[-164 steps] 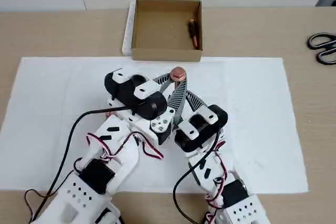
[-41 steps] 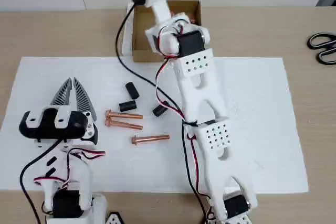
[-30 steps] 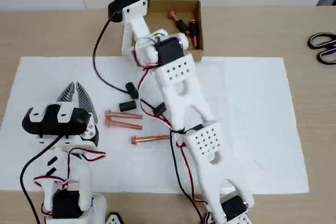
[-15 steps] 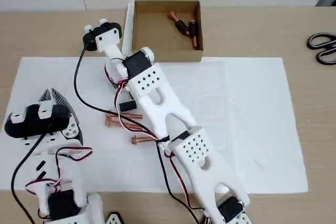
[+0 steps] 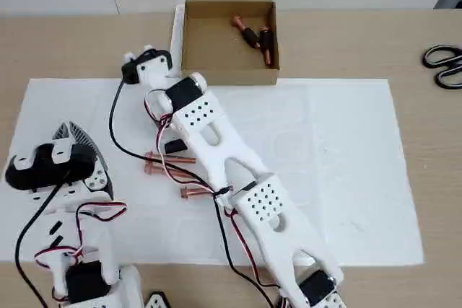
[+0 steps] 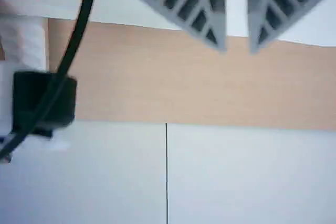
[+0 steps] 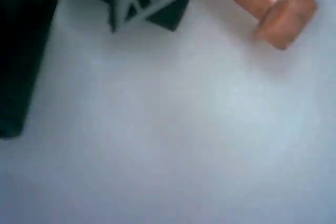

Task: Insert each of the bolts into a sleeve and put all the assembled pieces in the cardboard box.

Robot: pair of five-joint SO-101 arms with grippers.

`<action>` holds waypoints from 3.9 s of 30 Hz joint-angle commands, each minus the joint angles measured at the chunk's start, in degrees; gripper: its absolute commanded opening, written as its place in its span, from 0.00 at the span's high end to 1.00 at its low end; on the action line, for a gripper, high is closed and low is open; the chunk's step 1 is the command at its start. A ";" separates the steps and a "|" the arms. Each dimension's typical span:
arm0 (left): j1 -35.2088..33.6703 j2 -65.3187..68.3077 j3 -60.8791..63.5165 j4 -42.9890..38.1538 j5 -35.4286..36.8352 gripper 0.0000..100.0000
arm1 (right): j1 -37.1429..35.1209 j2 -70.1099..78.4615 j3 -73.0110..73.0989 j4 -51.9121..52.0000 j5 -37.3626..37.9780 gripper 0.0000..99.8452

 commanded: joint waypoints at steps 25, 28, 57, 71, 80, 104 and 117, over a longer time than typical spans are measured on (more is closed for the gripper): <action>-0.26 -0.62 -0.40 0.18 0.26 0.98 | 1.54 3.03 -0.26 -7.78 -0.35 0.87; -0.26 -0.62 -0.40 0.18 0.26 0.98 | 1.80 2.95 -0.26 -6.81 -0.35 0.97; 1.76 -0.35 -0.57 6.86 8.88 0.98 | 4.62 -32.40 10.02 2.24 1.58 1.00; 15.91 -0.18 2.24 10.99 13.27 0.98 | 6.11 -62.90 67.34 -16.31 -4.04 0.99; 15.91 -0.26 -2.24 17.76 13.89 0.97 | 8.40 -82.86 102.51 -47.96 -6.51 0.99; 16.97 7.21 -34.77 35.52 14.15 0.97 | 36.26 -163.82 173.89 -72.84 -6.07 1.00; 17.05 52.75 -56.57 49.76 37.45 0.97 | 33.63 -168.84 173.54 -58.68 -6.07 1.00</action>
